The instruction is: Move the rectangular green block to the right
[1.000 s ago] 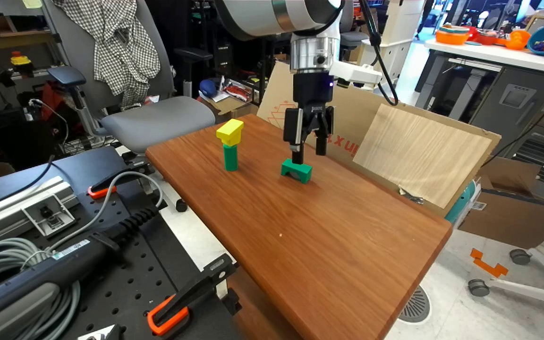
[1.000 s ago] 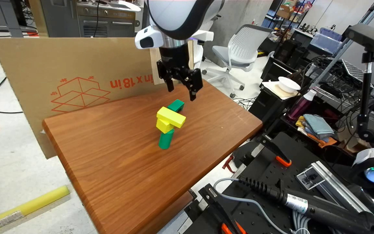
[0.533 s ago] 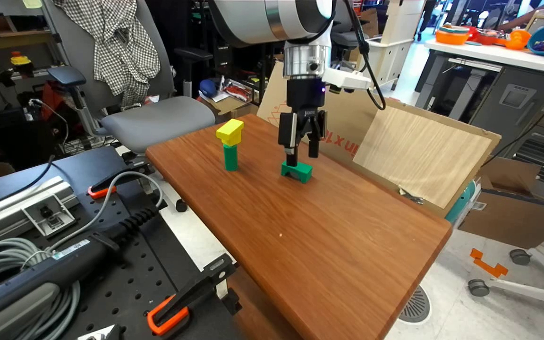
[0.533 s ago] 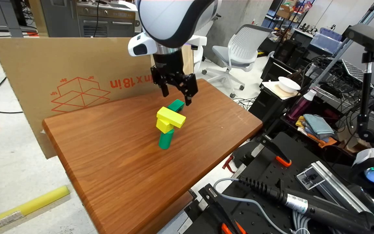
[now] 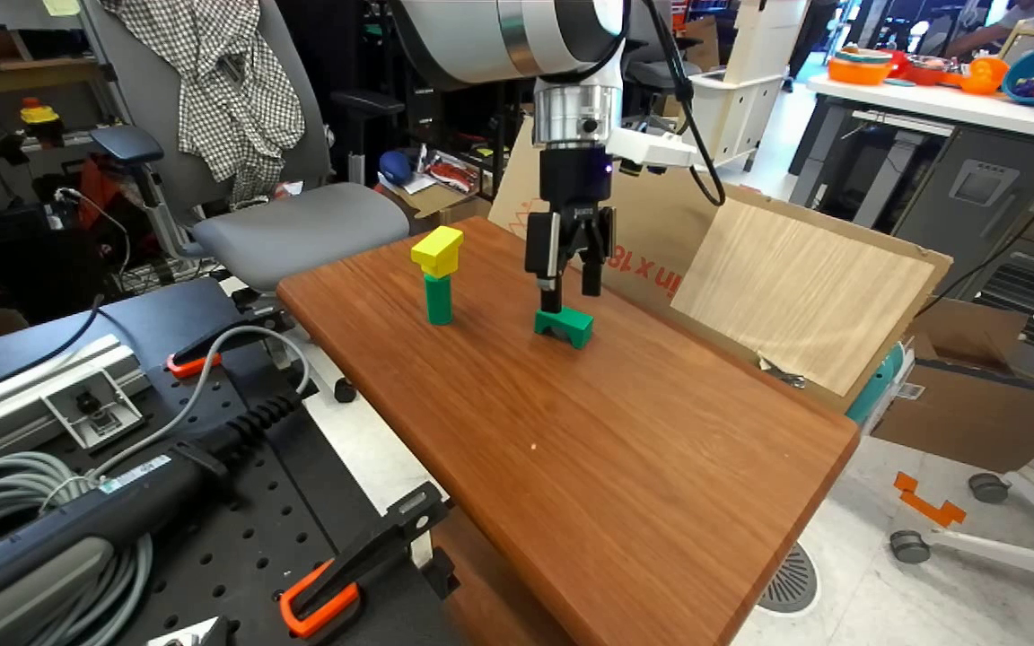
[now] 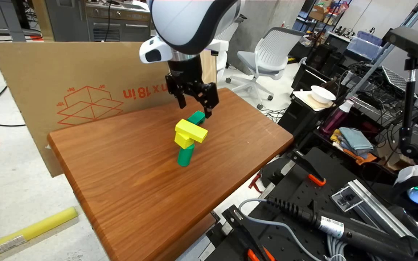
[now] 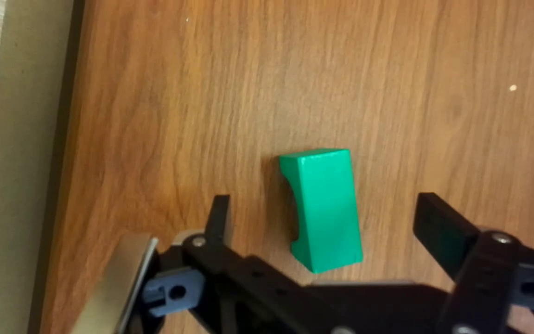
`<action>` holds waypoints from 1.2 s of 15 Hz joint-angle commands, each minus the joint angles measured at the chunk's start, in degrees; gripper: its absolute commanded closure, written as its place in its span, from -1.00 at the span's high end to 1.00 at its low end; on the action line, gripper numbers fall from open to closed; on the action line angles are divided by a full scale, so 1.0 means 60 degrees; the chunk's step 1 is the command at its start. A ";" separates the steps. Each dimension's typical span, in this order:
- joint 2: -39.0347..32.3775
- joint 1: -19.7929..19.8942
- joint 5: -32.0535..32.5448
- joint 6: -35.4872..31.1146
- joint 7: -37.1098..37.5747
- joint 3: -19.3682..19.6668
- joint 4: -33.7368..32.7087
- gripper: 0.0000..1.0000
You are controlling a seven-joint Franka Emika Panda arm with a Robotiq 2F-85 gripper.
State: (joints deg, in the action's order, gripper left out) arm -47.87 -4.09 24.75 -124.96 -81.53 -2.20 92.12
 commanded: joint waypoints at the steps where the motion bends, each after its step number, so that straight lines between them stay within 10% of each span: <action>1: 0.0057 0.0178 0.0026 -0.0244 -0.0075 -0.0053 0.0048 1.00; 18: 0.0245 0.0566 -0.0213 -0.1256 0.0924 -0.0028 0.0898 1.00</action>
State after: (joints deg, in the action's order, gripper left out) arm -47.85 -0.63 24.00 -131.89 -77.09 -2.15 96.01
